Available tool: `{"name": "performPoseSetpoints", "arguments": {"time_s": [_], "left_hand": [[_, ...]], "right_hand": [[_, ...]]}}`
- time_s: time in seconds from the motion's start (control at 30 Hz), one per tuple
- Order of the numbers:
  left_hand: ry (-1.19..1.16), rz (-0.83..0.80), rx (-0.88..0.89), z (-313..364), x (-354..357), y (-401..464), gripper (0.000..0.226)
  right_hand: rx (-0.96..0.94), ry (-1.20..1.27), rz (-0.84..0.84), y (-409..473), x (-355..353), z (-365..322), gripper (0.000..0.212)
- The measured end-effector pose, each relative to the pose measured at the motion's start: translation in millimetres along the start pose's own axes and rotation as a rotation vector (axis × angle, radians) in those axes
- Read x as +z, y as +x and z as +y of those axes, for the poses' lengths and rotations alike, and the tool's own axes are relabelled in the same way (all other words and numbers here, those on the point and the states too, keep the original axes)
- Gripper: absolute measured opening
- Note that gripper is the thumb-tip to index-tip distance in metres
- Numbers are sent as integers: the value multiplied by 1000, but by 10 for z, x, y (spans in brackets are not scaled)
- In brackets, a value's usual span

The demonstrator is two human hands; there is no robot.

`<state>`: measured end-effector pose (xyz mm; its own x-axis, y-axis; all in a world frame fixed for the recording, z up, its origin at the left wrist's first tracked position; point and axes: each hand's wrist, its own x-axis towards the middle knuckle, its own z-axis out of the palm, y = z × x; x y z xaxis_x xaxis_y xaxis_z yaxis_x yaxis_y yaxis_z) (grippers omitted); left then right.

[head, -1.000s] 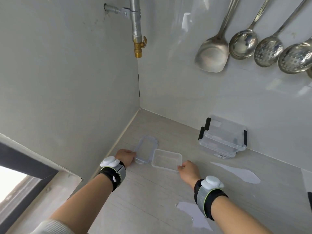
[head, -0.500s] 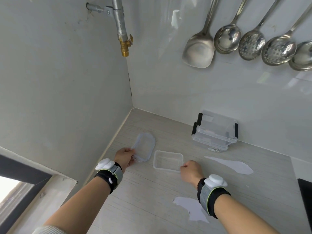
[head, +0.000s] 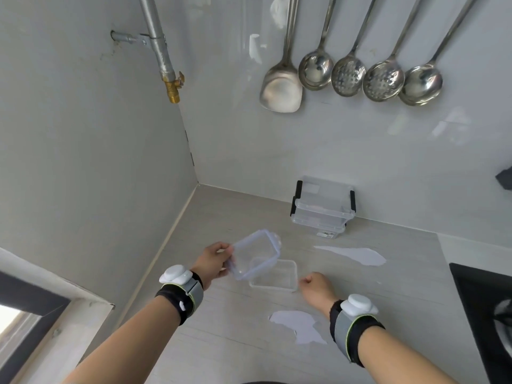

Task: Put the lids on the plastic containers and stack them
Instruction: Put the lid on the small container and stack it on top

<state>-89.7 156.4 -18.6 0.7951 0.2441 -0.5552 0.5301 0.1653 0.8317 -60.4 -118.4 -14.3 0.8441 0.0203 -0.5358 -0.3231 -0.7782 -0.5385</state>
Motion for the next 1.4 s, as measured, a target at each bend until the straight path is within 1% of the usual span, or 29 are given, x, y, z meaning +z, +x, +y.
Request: {"name": "performPoseSetpoints", "arguments": {"time_s": [0.1,0.13,0.2,0.23,0.3,0.37,0.4,0.5,0.67,0.77,0.87,1.1,1.27,1.4], "left_hand": [[74,-38,9,-21,157,-38,11],[95,-41,6,-28,191,-41,11],[121,-54,1,-41,278,-51,11],[128,-60,0,-42,320,-52,11],[147,-65,5,-47,393,-44,11],[194,-56,22,-40,455,-23,12],[231,-45,39,-39,476,-6,14],[372,-12,104,-20,522,62,18],[559,33,162,-33,535,229,19],[632,21,172,-39,533,283,16],[690,7,171,-50,553,331,19],[738,20,195,-118,582,376,19],[746,25,200,-125,576,404,15],[750,11,167,-95,556,424,17]], "right_hand": [[-32,122,113,-29,-70,-14,36],[-51,176,121,-26,-81,-54,41],[-79,282,72,-19,-96,-98,49],[-84,329,33,-16,-94,-108,47],[-114,378,-14,-9,-85,-98,34],[-131,404,-9,-13,-79,-71,18],[-123,426,-4,-14,-71,-57,14],[-81,490,24,-16,-64,-54,13],[-19,486,44,48,-16,-84,13],[12,469,39,96,32,-67,13],[35,453,36,129,54,-47,13],[102,421,49,204,113,6,16],[103,399,52,227,109,-1,18],[111,370,44,219,109,-2,20]]}}
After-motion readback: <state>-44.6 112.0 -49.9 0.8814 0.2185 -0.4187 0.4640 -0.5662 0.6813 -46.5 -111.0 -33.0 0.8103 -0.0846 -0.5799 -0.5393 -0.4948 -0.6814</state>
